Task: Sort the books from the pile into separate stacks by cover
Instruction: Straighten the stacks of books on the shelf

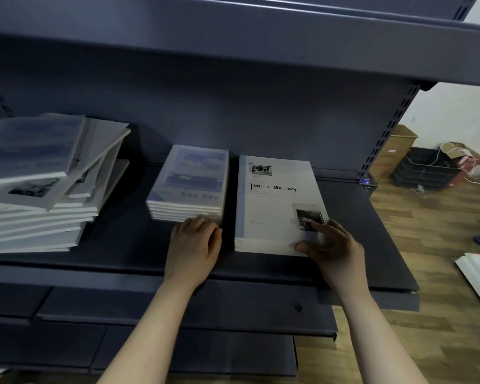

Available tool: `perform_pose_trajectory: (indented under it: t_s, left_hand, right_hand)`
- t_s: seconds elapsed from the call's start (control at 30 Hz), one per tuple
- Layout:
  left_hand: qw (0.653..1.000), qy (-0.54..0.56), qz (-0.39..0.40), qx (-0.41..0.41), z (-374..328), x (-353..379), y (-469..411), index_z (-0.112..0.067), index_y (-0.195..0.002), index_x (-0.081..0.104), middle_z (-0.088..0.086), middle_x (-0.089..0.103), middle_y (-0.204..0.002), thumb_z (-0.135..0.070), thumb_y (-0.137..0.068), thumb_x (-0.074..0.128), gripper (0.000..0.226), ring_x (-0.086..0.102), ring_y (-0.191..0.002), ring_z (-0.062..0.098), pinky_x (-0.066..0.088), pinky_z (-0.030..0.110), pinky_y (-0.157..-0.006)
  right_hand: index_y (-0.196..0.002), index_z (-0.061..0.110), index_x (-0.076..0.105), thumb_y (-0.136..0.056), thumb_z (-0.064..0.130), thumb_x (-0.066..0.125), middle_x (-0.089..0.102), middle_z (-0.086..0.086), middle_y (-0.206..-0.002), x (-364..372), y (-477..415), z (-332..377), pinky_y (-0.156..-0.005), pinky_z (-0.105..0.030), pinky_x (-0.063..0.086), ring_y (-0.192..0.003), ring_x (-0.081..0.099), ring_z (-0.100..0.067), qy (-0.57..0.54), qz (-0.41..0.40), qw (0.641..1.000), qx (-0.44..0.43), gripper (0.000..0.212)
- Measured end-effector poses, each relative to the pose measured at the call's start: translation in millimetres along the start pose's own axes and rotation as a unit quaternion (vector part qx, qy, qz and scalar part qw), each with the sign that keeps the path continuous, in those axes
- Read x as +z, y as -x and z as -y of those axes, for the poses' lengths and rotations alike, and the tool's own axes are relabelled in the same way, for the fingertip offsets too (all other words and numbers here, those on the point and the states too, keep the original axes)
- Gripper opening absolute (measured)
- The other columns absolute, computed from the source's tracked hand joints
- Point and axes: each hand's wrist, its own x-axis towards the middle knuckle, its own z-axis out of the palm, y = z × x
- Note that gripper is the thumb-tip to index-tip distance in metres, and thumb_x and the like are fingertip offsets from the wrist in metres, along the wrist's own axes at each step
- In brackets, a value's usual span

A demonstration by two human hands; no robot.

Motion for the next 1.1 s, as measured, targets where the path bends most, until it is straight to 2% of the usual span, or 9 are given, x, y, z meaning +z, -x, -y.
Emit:
perform_pose_trajectory:
  t_s: [0.1,0.27,0.33,0.43,0.53,0.63,0.73,0.93,1.1]
  left_hand:
    - [1.0,0.012,-0.001,0.001,-0.6,-0.9,0.2,-0.019,-0.083,0.061,-0.005,0.057,-0.085,-0.037,-0.091,0.033,0.033,0.052,-0.08,0.016,0.038,0.031,-0.071]
    - [0.998,0.066,0.008,0.008,1.4,-4.9,-0.5,-0.021,-0.085,0.06,-0.008,0.057,-0.085,-0.035,-0.091,0.038,0.027,0.052,-0.081,0.014,0.042,0.031,-0.071]
    - [0.994,0.111,-0.002,-0.003,-0.6,-10.9,2.1,-0.02,-0.088,0.061,-0.009,0.057,-0.086,-0.029,-0.092,0.046,0.018,0.052,-0.082,0.012,0.044,0.03,-0.071]
    - [0.989,0.142,-0.035,0.0,-3.0,-26.1,7.3,-0.019,-0.089,0.063,-0.009,0.056,-0.084,-0.027,-0.093,0.048,0.018,0.051,-0.082,0.009,0.046,0.028,-0.069]
    - [0.987,0.145,-0.069,0.022,-2.8,-56.3,6.0,-0.017,-0.089,0.063,-0.007,0.057,-0.083,-0.029,-0.091,0.045,0.021,0.052,-0.082,0.011,0.047,0.029,-0.068]
    - [0.985,0.133,-0.104,0.034,4.4,-95.9,-2.6,-0.014,-0.091,0.064,-0.003,0.06,-0.088,-0.026,-0.087,0.049,0.02,0.056,-0.085,0.017,0.048,0.029,-0.069]
    - [0.984,0.112,-0.134,0.027,24.9,-133.7,-11.0,-0.012,-0.093,0.066,0.0,0.062,-0.092,-0.025,-0.086,0.05,0.021,0.057,-0.084,0.021,0.047,0.03,-0.071]
    - [0.978,-0.057,-0.171,-0.108,104.9,-184.1,-13.1,-0.014,-0.1,0.067,0.012,0.065,-0.098,-0.033,-0.082,0.05,0.031,0.055,-0.093,0.039,0.046,0.046,-0.078]
    - [0.946,-0.14,-0.043,-0.29,157.4,-217.0,-13.8,-0.009,-0.132,0.045,0.022,0.05,-0.129,-0.055,-0.087,0.051,0.065,0.042,-0.118,0.043,0.037,0.051,-0.092]
  right_hand:
    - [-0.112,0.021,0.069,-0.063,0.035,0.085,0.052,0.014,-0.103,-2.7,-1.1,-1.0,-0.076,-0.01,0.03,-0.102,0.056,-0.012,0.0,0.021,1.0,0.009,0.053]
    - [-0.109,0.023,0.069,-0.076,0.049,0.07,0.053,-0.007,-0.123,-0.8,-2.5,-8.4,-0.091,-0.027,0.034,-0.117,0.048,-0.028,0.043,0.026,0.999,0.012,0.042]
    - [-0.101,0.022,0.071,-0.082,0.044,0.064,0.055,-0.009,-0.117,0.0,-0.3,-2.4,-0.087,-0.026,0.031,-0.11,0.048,-0.032,0.054,-0.022,0.998,-0.013,0.029]
    - [-0.09,0.018,0.071,-0.081,0.018,0.067,0.058,-0.001,-0.095,-0.8,0.9,14.9,-0.071,-0.031,0.042,-0.091,0.056,-0.027,0.032,-0.063,0.996,-0.061,0.01]
    - [-0.085,0.018,0.069,-0.079,0.004,0.067,0.059,0.005,-0.086,4.9,1.8,41.8,-0.061,-0.029,0.045,-0.074,0.058,-0.015,0.007,-0.045,0.995,-0.087,0.016]
    - [-0.083,0.019,0.068,-0.081,0.005,0.065,0.06,0.008,-0.082,21.7,6.6,77.5,-0.062,-0.012,0.04,-0.069,0.055,-0.006,-0.011,-0.011,0.994,-0.105,0.015]
    - [-0.086,0.02,0.068,-0.083,0.005,0.063,0.061,0.007,-0.085,46.7,14.1,108.1,-0.06,-0.017,0.045,-0.071,0.058,-0.004,-0.048,0.026,0.993,-0.107,0.017]
    - [-0.09,0.02,0.068,-0.083,0.007,0.064,0.061,0.006,-0.089,88.9,30.1,144.9,-0.069,-0.026,0.047,-0.079,0.059,-0.009,-0.051,0.09,0.985,-0.138,0.015]
    - [-0.092,0.019,0.069,-0.081,0.008,0.067,0.06,0.006,-0.089,120.5,44.6,157.6,-0.066,-0.026,0.046,-0.082,0.06,-0.013,-0.016,0.111,0.985,-0.129,0.015]
